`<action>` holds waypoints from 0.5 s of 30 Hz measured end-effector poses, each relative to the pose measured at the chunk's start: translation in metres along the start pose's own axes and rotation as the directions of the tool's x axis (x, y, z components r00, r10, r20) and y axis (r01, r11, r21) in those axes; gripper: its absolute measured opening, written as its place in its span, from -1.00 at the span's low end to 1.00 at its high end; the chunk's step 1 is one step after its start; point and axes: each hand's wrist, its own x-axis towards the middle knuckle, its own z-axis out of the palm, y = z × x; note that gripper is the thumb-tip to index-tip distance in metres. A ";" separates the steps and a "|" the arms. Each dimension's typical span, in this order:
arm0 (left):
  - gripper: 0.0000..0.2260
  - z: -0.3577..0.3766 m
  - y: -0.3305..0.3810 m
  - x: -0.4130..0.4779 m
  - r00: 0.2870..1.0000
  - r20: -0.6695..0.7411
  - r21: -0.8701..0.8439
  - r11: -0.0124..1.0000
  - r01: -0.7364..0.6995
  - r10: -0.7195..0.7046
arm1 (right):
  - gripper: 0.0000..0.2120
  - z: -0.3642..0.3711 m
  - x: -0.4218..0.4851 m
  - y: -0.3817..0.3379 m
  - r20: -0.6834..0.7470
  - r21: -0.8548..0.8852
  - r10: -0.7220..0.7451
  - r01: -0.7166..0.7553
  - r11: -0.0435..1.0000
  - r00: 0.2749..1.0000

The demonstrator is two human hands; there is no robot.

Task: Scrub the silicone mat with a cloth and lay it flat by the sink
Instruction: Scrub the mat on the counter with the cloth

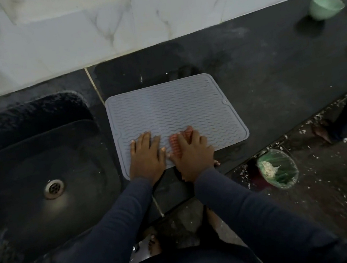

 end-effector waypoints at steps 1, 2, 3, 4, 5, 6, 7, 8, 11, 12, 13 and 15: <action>-0.54 0.001 -0.002 -0.001 1.000 -0.010 0.005 1.000 -0.006 0.006 | -0.44 0.001 0.000 -0.002 0.002 -0.002 -0.031 0.031 1.000 1.000; -0.54 0.002 -0.003 -0.001 1.000 -0.018 0.012 1.000 -0.011 0.011 | -0.52 0.001 0.003 0.000 0.011 0.013 -0.056 0.056 0.998 0.998; -0.55 0.002 -0.003 0.000 1.000 -0.024 0.019 1.000 -0.012 0.012 | -0.58 -0.002 0.006 0.004 0.024 0.031 -0.086 0.086 0.996 0.996; -0.55 0.002 -0.004 0.001 1.000 -0.028 0.022 1.000 -0.006 0.007 | -0.62 -0.003 0.008 0.013 0.038 0.041 -0.126 0.124 0.991 0.991; -0.55 0.004 -0.003 0.001 1.000 -0.027 0.021 1.000 -0.001 0.001 | -0.60 -0.005 0.008 0.026 0.053 0.046 -0.166 0.164 0.985 0.985; -0.55 0.004 -0.003 0.000 1.000 -0.027 0.020 1.000 0.001 0.000 | -0.55 -0.007 0.006 0.043 0.068 0.060 -0.197 0.193 0.979 0.978; -0.55 0.004 -0.003 0.000 1.000 -0.023 0.018 1.000 -0.001 0.001 | -0.51 -0.010 0.004 0.063 0.062 0.088 -0.204 0.198 0.976 0.977; -0.54 0.004 -0.002 0.000 1.000 -0.021 0.017 1.000 -0.002 0.003 | -0.51 -0.013 0.004 0.089 0.051 0.120 -0.177 0.170 0.978 0.983; -0.54 0.002 -0.002 0.000 1.000 -0.017 0.017 1.000 0.010 -0.010 | -0.72 -0.030 0.020 0.159 0.050 0.163 0.078 -0.085 0.983 0.996; -0.54 0.002 -0.001 -0.001 1.000 -0.017 0.015 1.000 0.015 -0.015 | -0.75 -0.035 0.029 0.171 0.053 0.155 0.193 -0.199 0.968 0.980; -0.54 0.002 -0.001 -0.001 1.000 -0.020 0.015 1.000 0.018 -0.017 | -0.72 -0.039 0.037 0.173 0.055 0.142 0.266 -0.271 0.952 0.962; -0.53 0.003 -0.001 -0.001 1.000 -0.021 0.016 1.000 0.019 -0.018 | -0.71 -0.038 0.035 0.147 0.025 0.188 0.232 -0.233 0.954 0.972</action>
